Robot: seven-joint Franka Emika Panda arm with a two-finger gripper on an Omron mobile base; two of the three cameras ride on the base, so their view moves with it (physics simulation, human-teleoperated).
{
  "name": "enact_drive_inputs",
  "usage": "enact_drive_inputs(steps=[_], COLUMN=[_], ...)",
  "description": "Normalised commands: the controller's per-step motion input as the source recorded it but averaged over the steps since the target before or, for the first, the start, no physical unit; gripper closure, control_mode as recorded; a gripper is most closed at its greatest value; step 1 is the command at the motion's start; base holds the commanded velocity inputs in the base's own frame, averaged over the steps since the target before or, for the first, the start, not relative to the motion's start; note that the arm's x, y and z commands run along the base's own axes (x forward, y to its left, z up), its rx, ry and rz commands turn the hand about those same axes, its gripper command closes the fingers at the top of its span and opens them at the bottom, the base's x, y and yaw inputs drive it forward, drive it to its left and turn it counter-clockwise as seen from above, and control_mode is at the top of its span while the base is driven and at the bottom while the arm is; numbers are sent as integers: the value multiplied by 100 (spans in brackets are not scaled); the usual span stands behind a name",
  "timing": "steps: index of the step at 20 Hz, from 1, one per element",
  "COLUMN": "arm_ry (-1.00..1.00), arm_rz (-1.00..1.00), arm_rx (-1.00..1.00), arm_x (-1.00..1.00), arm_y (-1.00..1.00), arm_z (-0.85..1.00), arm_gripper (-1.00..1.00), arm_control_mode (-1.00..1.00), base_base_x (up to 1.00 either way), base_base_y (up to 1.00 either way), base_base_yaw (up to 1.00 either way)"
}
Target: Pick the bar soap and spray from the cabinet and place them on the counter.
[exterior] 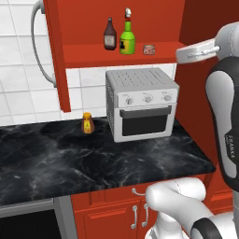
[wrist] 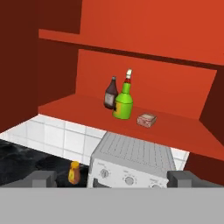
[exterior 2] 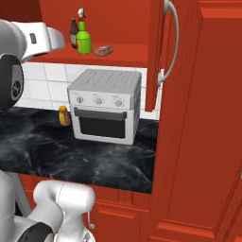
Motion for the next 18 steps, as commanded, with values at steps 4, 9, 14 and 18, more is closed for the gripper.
enact_drive_inputs(steps=[4,9,14,18], arm_ry=[-1,0,3,3], arm_rz=[-3,-5,-4,0], arm_rx=[0,5,12,11], arm_x=[21,23,24,14], arm_y=[0,0,0,0], arm_z=[3,18,18,1], arm_gripper=[-100,-100,-100,-100], arm_control_mode=[-100,-100,-100,-100], base_base_x=[0,0,0,0], base_base_y=[0,0,0,0], base_base_yaw=[0,0,0,0])
